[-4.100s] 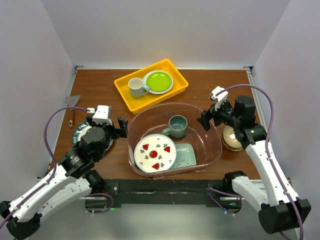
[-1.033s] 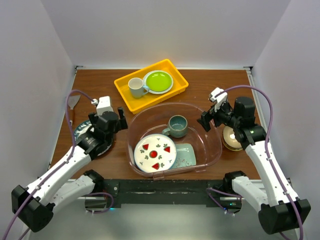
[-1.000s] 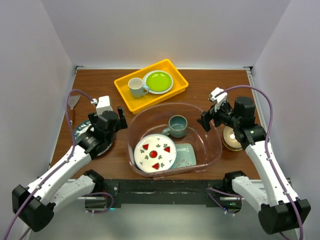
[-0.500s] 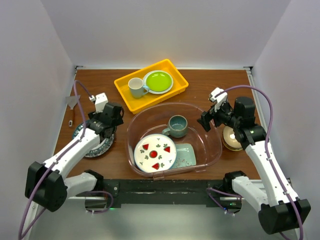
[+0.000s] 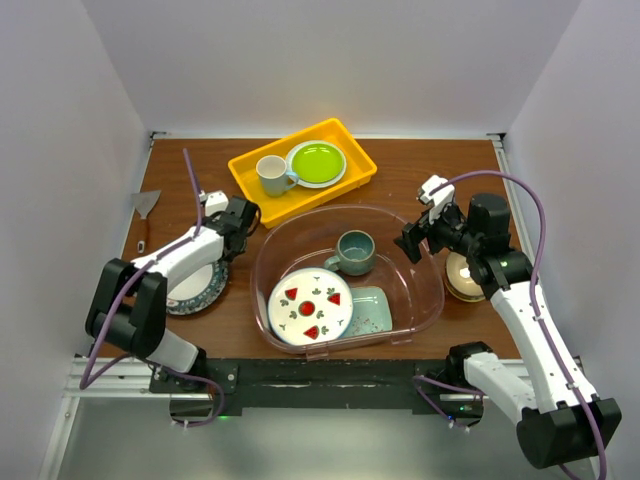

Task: Place the mixed dishes into the plastic bin
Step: Pick up the plate at the center of the board.

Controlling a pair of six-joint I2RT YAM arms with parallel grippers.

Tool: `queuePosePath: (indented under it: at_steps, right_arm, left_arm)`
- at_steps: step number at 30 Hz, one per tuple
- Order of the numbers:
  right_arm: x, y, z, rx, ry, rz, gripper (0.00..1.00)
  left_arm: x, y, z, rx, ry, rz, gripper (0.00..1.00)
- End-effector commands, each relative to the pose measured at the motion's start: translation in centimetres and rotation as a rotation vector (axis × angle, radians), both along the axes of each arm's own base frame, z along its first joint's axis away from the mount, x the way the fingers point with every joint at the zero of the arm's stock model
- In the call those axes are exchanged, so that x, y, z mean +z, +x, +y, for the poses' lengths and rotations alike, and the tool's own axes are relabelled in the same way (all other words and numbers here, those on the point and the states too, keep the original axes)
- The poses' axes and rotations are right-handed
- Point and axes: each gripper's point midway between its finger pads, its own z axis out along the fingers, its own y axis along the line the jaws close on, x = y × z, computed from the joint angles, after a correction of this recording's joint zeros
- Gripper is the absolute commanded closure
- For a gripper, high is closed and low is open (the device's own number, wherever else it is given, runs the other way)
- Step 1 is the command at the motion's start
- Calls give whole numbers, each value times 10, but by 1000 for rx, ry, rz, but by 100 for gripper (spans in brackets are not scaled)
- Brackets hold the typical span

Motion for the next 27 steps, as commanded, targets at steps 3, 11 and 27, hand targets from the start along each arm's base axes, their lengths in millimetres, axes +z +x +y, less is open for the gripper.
queuePosePath:
  at_steps: [3,11,27]
  right_arm:
    - [11,1,1,19,3,-52,1]
    - [11,1,0,14,1,-52,1]
    - [12,1,0,15,1,-58,1]
  left_arm:
    - [11,8,4,50,10,-44,47]
    - [-5,-2,6,80,19,7,58]
    - [-19,-19,18,153,48,28,62]
